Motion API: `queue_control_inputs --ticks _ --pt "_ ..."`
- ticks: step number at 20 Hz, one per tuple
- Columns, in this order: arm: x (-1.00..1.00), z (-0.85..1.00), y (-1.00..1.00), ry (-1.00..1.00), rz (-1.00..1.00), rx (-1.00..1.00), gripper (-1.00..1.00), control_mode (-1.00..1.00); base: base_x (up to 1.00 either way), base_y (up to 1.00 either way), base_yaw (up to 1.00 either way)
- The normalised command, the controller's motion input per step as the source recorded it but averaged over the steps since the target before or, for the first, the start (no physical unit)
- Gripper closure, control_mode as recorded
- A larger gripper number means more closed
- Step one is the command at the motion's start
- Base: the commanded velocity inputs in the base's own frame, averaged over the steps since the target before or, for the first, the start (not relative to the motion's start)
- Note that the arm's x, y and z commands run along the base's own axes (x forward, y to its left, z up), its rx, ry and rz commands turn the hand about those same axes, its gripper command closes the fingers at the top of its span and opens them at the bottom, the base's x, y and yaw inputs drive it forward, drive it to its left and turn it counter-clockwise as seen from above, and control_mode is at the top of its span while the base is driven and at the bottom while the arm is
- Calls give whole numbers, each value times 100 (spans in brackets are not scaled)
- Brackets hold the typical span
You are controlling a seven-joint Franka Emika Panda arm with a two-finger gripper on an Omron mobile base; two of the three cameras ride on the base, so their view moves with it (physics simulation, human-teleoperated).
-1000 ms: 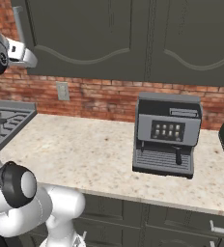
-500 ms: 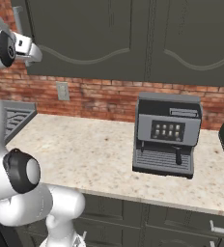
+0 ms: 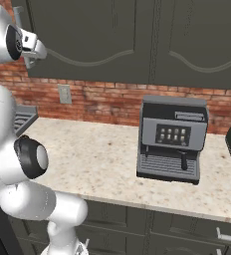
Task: Open the cabinet. Pick the soap dispenser and place it next to the sink. Then close the cabinet.
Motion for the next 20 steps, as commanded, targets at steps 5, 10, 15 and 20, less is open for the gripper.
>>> queue_control_inputs --ticks 5,10,15,20 --pt "34 -1 27 0 0 0 -100 -100 0 0 0" --pt "42 0 16 0 0 0 -100 -100 0 0 0" --pt "22 -1 2 -1 -1 0 -100 -100 0 0 0" --pt "0 -2 0 -2 0 0 -100 -100 0 0 0"
